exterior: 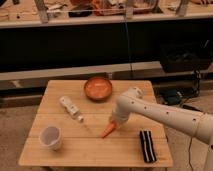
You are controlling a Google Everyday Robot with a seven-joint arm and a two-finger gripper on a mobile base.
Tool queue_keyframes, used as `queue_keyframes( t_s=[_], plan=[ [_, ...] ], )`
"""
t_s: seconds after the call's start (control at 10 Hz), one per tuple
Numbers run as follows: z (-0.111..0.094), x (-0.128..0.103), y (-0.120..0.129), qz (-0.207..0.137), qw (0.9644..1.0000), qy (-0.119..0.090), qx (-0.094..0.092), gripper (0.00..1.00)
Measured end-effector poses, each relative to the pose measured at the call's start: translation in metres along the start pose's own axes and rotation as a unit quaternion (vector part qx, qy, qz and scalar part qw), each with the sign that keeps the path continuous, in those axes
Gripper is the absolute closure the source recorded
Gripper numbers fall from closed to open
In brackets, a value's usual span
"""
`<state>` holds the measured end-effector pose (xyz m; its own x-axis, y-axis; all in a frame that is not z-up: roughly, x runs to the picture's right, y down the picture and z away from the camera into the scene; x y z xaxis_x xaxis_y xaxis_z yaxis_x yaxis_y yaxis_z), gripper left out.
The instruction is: Place the pepper in the ceramic bowl
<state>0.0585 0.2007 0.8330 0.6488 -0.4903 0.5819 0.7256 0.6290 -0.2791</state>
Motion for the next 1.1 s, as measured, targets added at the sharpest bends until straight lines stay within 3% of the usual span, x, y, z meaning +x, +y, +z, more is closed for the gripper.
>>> queue_keyframes(
  t_s=[0.6,0.8,1.1],
  plan=[
    [-0.042,0.021,-0.031,0.009,0.9994,0.025,0.020,1.00],
    [-0.042,0.022,-0.036,0.010,0.9992,0.032,0.022,1.00],
    [-0.047,0.044,-0.058,0.020,0.9987,0.041,0.024,1.00]
  ],
)
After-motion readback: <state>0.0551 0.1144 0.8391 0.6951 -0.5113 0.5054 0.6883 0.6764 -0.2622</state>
